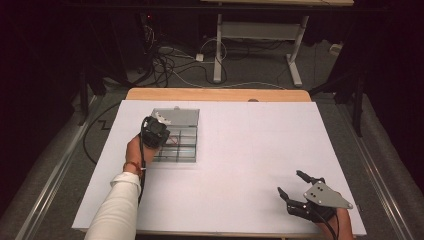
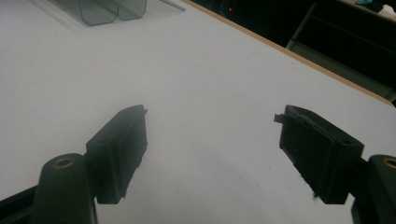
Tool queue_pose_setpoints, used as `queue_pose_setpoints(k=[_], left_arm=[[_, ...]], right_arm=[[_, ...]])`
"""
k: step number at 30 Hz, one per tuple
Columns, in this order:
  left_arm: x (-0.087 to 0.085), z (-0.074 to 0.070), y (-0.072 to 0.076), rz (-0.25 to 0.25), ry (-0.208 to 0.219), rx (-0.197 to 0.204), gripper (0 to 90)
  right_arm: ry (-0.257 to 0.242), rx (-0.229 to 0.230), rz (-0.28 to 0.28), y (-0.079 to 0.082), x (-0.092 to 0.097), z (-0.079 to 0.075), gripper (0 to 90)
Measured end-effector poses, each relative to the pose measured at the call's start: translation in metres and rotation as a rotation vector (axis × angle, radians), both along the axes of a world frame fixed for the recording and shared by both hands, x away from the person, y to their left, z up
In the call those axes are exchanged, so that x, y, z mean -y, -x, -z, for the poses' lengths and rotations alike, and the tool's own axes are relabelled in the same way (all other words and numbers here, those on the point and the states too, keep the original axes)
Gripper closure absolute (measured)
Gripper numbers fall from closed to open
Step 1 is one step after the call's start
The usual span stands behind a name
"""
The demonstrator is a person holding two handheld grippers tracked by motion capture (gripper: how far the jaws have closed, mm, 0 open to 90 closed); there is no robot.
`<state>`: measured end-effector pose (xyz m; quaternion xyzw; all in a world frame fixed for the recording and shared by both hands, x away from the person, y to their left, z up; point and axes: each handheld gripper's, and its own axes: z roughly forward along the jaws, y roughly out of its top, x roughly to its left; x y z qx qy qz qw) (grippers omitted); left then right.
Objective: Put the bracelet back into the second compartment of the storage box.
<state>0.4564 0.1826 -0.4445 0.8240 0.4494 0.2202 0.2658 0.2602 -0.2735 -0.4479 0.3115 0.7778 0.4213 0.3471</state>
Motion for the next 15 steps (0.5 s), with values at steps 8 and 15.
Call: queue_pose_setpoints(k=[8,15], left_arm=[[-0.0003,-0.0009,0.001,0.002,0.007,0.004,84.3],[-0.0034,-0.0055,0.0027,0.013,0.01,0.022,84.2]], right_arm=[[0.0,0.002,0.0,0.0001,0.0001,-0.0003,24.3],[0.002,0.003,-0.009,0.0007,-0.0006,-0.0009,24.8]])
